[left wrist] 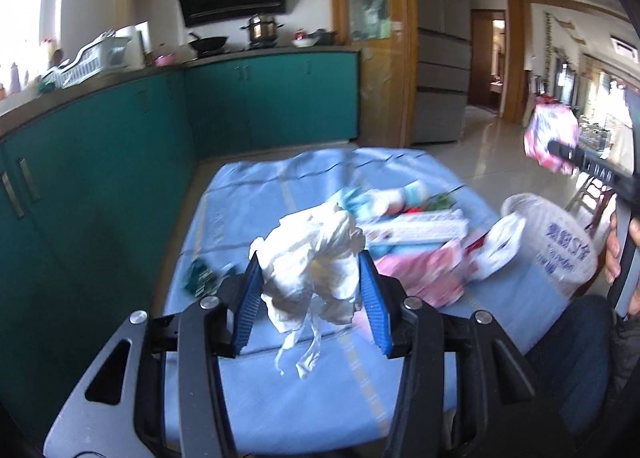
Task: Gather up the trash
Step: 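Carry both items over the white bin and open both grippers to drop them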
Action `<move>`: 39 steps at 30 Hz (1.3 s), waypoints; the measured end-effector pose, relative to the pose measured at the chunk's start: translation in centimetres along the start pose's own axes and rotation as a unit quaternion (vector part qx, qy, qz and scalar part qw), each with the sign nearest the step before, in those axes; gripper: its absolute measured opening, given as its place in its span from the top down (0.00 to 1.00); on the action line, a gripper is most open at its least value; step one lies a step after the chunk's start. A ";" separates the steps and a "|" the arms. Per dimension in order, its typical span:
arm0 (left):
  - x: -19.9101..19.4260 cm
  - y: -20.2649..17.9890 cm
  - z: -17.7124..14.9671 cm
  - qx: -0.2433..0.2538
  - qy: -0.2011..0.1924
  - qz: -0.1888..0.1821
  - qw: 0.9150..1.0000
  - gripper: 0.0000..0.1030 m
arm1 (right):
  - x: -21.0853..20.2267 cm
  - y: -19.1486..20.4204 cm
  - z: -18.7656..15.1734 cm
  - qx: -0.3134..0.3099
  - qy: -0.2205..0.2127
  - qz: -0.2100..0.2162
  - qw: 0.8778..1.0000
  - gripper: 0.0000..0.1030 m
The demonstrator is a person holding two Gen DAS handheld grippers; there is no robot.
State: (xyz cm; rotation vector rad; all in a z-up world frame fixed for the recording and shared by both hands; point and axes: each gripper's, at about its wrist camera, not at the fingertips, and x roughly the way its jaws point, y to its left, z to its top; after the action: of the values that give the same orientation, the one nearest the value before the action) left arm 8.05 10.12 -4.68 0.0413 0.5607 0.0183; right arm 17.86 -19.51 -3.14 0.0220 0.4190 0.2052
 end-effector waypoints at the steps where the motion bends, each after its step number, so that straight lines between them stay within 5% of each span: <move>1: 0.3 -0.8 0.5 0.000 -0.003 -0.010 1.000 0.53 | 0.0 -1.7 -0.1 0.004 0.006 -0.019 1.000 0.45; 7: 3.2 -7.2 3.4 0.021 -0.006 -0.067 0.998 0.53 | 1.9 -8.4 -3.4 0.032 0.069 -0.102 0.992 0.45; 13: 5.8 -13.2 4.6 0.050 0.003 -0.109 0.993 0.53 | 4.3 -12.4 -8.0 0.058 0.122 -0.113 0.984 0.45; 20: 8.4 -17.2 5.3 0.062 0.020 -0.135 0.989 0.53 | 6.1 -13.3 -8.1 0.072 0.147 -0.111 0.980 0.43; 24: 9.7 -19.6 5.5 0.068 0.032 -0.156 0.985 0.53 | 5.5 -14.0 -7.4 0.095 0.130 -0.116 0.980 0.22; 28: 11.3 -23.1 5.8 0.079 0.048 -0.185 0.978 0.53 | 3.3 -15.9 -7.0 0.137 0.081 -0.167 0.973 0.14; 33: 13.9 -28.8 5.4 0.097 0.075 -0.247 0.961 0.50 | -0.4 -19.6 -7.5 0.229 0.010 -0.242 0.943 0.08; 35: 15.0 -31.1 5.1 0.094 0.077 -0.262 0.957 0.45 | -1.3 -20.8 -7.9 0.254 -0.003 -0.256 0.933 0.08; 39: 15.7 -33.7 4.7 0.100 0.059 -0.267 0.957 0.17 | -2.2 -22.4 -8.8 0.293 -0.010 -0.272 0.916 0.08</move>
State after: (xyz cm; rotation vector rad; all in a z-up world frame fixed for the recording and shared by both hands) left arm 24.05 -23.24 -10.51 0.0857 0.6776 -0.5673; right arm 16.67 -42.11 -11.71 0.4933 0.4393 -0.4789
